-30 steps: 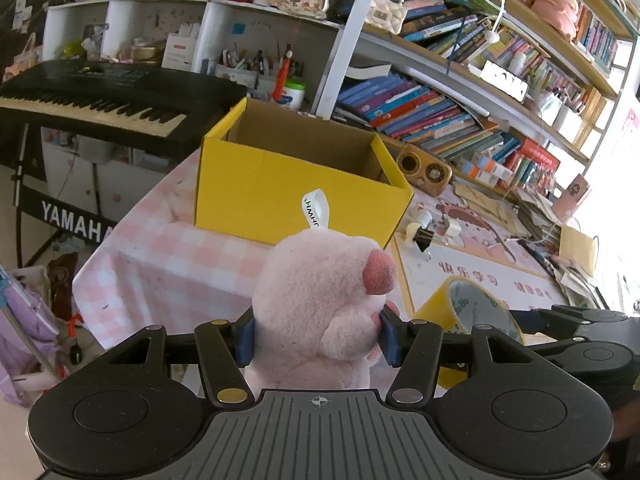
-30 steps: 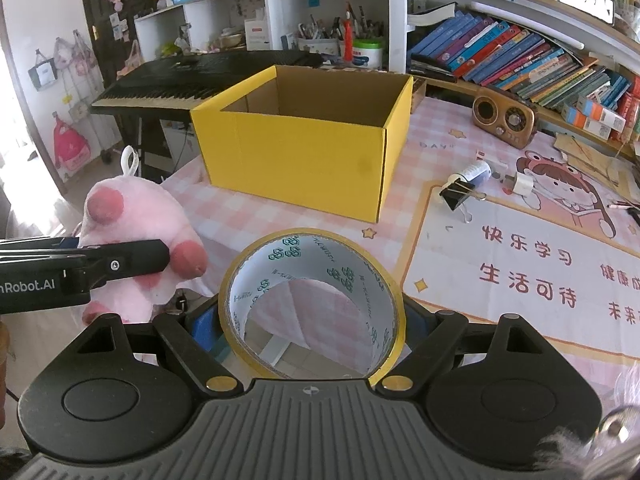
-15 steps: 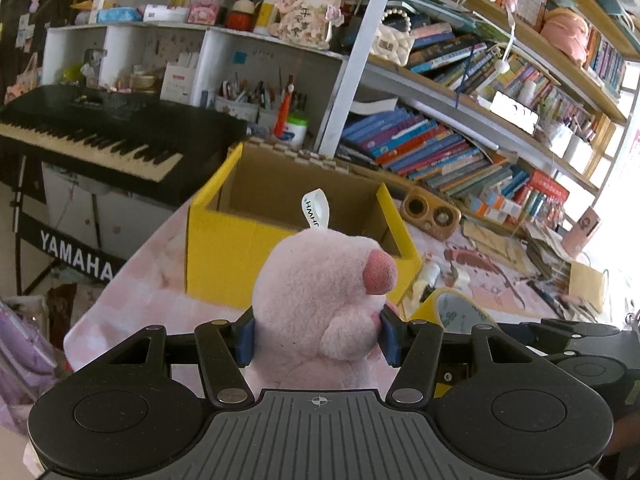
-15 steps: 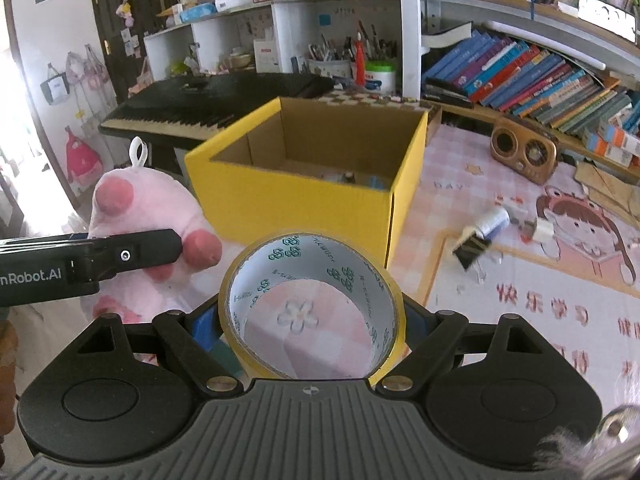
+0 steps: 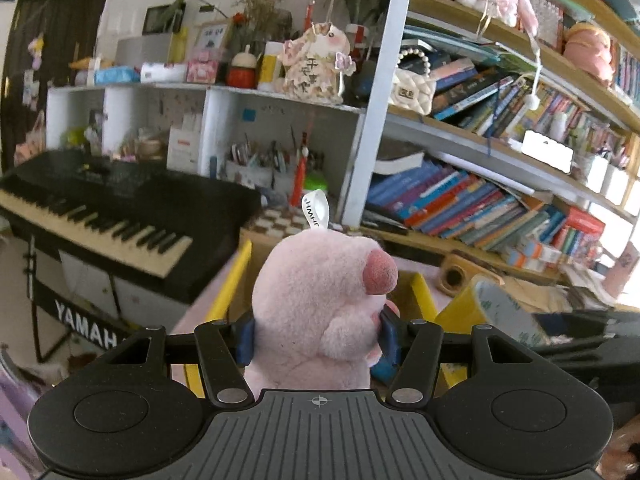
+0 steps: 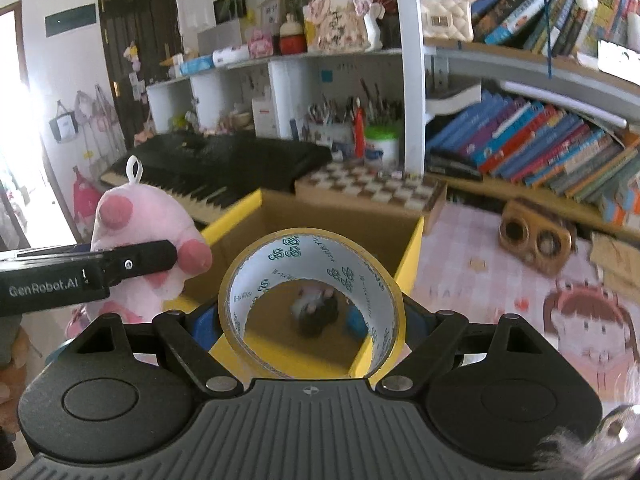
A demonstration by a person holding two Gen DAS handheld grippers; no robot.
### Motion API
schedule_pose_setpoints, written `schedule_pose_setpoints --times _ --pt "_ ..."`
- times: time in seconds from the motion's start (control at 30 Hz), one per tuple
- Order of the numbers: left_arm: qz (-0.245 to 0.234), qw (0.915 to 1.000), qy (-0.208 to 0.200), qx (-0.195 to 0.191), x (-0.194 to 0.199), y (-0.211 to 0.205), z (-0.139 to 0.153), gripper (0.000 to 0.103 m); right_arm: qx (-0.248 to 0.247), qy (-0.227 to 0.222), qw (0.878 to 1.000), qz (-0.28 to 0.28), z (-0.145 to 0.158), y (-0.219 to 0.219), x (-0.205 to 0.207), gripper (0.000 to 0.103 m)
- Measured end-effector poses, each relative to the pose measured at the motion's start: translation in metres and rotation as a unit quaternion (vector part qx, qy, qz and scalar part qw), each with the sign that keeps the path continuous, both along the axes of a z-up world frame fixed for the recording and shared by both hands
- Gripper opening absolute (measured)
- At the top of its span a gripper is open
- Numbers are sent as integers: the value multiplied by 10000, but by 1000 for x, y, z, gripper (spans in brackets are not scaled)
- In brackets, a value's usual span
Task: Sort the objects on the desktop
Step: 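Lift the pink pig and yellow tape, carry both toward the yellow box, then lower the pig and tape into the yellow box and open both grippers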
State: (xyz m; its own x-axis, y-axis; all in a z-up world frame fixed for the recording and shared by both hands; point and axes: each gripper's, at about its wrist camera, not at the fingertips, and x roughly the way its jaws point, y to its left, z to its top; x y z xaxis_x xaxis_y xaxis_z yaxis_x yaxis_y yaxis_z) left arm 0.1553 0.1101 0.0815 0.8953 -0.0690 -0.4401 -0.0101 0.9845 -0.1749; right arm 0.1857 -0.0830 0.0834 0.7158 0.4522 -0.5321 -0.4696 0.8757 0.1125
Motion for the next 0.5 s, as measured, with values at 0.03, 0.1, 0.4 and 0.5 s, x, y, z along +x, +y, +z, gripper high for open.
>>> schedule_pose_setpoints --times 0.03,0.1,0.4,0.5 --pt "23 10000 -9 66 7 -1 0 57 35 -22 10000 15 2 0 9 85" --pt "86 9997 -17 223 22 -3 -1 57 123 -50 9999 37 7 0 27 85" --pt "286 9949 525 807 89 -5 -35 57 220 -108 9993 292 11 15 97 85" --pt "192 9903 904 1037 107 -12 -56 57 157 -51 9989 443 6 26 116 85"
